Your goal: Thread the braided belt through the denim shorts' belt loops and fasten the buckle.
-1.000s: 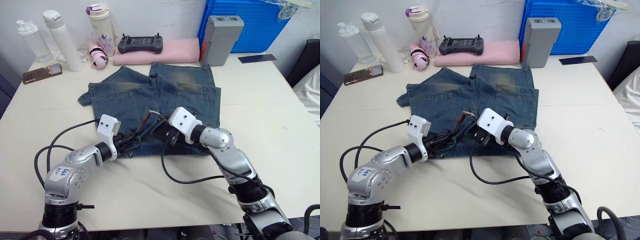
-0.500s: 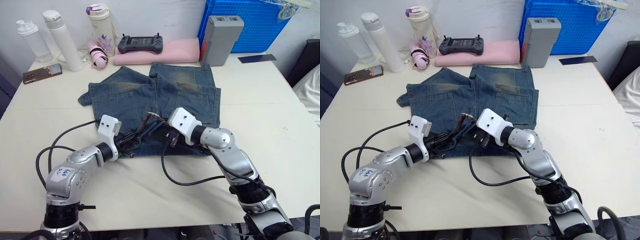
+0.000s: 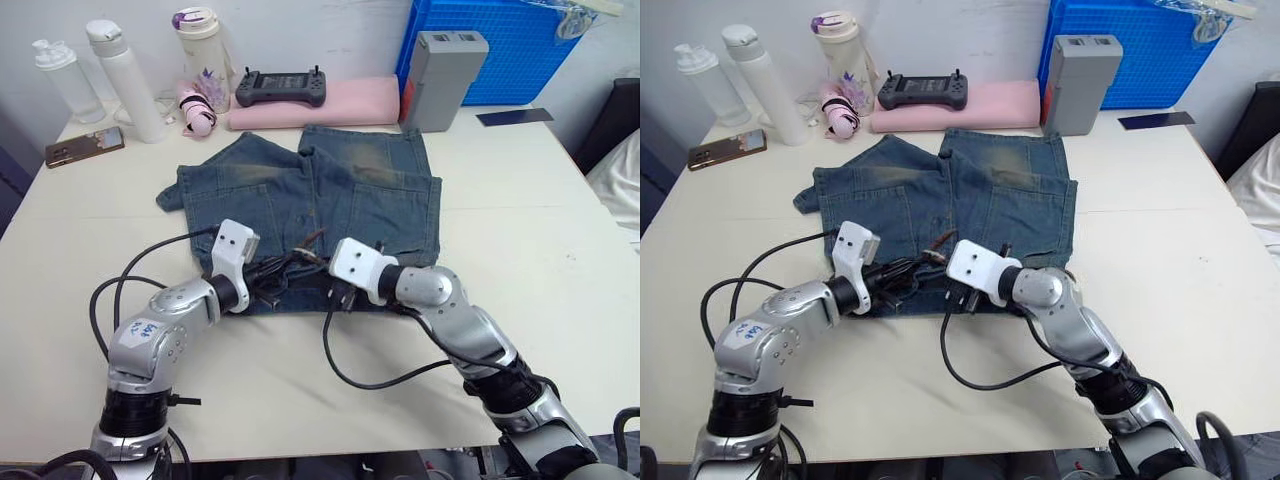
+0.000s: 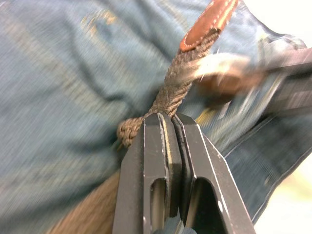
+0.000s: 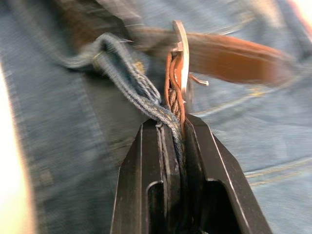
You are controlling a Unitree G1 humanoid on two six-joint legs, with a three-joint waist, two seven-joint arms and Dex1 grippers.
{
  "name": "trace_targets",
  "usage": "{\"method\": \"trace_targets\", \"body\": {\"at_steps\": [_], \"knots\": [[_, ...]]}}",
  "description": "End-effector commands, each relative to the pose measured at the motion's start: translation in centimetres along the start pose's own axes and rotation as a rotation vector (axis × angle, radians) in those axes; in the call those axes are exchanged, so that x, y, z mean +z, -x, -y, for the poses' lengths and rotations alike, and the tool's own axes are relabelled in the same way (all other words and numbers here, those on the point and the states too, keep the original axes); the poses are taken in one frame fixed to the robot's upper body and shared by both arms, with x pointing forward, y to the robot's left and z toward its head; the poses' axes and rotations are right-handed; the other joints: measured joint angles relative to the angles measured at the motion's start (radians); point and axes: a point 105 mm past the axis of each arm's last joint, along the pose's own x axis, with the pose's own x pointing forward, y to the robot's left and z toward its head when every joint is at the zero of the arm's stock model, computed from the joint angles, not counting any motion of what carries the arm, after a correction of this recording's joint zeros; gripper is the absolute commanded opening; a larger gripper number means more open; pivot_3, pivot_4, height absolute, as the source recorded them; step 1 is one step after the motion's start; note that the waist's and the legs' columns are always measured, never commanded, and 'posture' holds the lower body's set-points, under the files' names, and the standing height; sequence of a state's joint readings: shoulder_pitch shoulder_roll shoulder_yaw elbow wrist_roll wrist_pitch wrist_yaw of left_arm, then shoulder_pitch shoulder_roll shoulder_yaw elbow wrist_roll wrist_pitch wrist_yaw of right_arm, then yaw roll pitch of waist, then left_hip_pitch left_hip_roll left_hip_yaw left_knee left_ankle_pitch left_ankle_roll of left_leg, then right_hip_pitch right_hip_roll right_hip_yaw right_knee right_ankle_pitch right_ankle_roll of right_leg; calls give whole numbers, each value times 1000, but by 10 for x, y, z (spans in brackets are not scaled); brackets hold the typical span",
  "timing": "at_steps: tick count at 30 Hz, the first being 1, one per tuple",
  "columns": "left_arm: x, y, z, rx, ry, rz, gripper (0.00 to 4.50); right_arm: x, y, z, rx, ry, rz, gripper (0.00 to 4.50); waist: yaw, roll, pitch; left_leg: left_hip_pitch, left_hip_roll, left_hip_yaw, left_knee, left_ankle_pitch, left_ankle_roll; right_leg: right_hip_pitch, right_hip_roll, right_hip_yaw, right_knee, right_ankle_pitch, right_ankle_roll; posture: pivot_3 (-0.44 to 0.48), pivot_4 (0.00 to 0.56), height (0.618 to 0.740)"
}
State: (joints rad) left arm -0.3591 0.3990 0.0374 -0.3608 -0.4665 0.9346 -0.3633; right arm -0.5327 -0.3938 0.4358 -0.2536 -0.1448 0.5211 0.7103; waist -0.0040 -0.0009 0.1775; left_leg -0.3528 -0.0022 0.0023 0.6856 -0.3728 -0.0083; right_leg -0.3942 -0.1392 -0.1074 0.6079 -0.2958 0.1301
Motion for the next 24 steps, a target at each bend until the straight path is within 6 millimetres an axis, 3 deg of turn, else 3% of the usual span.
{"method": "trace_targets", "body": {"at_steps": [1,6,7,9,12,15,19,24], "knots": [[5,0,3,-27,-61,-2,0,9,-1,-8,52,20,29,26,-1,0,0,0,0,0,0,0,0,0,0,0,0,0,0,0,150,739],[2,0,-3,-22,-104,-18,0,16,4,-11,81,61,73,26,0,0,0,0,0,0,0,0,0,-1,0,0,0,0,0,0,150,739],[2,0,-4,-22,-103,-17,0,19,7,-10,79,85,97,755,0,0,0,0,0,0,0,0,0,-1,0,0,0,0,0,0,150,739],[2,0,-4,-23,-106,-16,0,20,12,-4,70,78,119,1386,1,0,0,0,0,0,0,0,0,-1,0,0,-1,0,0,0,150,739],[1,0,-4,-27,-109,-17,0,23,24,12,69,76,138,2883,1,0,0,0,0,0,0,0,0,0,0,0,-1,0,0,0,150,739],[1,-1,-4,-29,-117,-19,0,41,39,37,48,37,222,4302,2,0,0,-1,0,0,0,0,0,0,0,0,-1,0,0,0,150,739],[1,-2,-4,-30,-138,-21,0,60,46,63,7,21,309,4423,1,0,0,0,1,0,0,0,0,0,0,0,-1,0,0,0,150,739],[5,-1,-5,-27,-215,-19,0,37,24,71,-76,288,172,4423,1,0,0,0,0,0,0,0,0,0,0,0,-1,0,0,0,150,739]]}}
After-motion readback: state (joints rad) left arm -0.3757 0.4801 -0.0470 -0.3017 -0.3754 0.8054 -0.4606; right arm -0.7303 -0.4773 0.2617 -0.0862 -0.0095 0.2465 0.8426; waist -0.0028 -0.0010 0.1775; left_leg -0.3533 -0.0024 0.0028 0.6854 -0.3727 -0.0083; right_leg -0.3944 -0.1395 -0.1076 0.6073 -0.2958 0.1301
